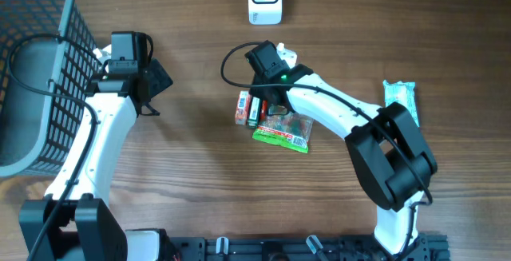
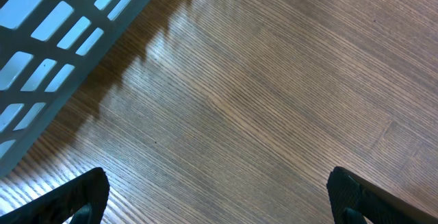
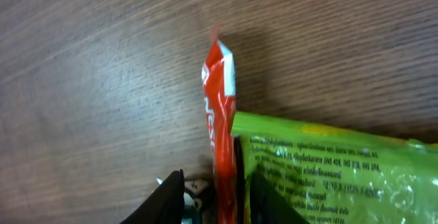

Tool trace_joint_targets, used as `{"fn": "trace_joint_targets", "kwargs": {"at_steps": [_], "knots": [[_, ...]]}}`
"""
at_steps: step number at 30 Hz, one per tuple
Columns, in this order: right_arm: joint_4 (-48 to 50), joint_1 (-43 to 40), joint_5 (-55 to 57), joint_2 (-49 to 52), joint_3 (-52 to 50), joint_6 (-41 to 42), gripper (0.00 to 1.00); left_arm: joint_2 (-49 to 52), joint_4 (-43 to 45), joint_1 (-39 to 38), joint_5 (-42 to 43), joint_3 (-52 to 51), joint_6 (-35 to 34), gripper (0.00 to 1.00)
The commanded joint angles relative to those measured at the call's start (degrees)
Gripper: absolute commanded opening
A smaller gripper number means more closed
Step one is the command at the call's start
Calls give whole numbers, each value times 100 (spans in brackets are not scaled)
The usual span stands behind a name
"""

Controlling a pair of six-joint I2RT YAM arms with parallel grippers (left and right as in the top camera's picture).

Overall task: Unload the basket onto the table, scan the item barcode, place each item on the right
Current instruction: 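Reach the right gripper to the red Nescafe sachet among the items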

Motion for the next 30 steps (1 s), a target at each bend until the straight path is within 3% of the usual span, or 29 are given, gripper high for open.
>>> {"fn": "trace_joint_targets", "kwargs": {"at_steps": [1, 3, 4, 9, 15, 30], "knots": [[90, -20, 162, 234, 13, 138, 25, 28, 15, 22, -74, 4, 48, 100], [90, -20, 164, 234, 13, 138, 24, 28, 17, 22, -74, 4, 48, 100], [90, -20, 164, 234, 13, 138, 29, 28, 17, 22, -74, 4, 48, 100], [92, -20, 162, 170, 20, 120, 31, 28, 17, 22, -74, 4, 48, 100], [109, -20, 160, -129, 20, 122, 42, 28, 17, 22, -74, 4, 48, 100], [201, -24, -50, -341, 31, 125, 48, 28, 17, 22, -74, 4, 48, 100]]}}
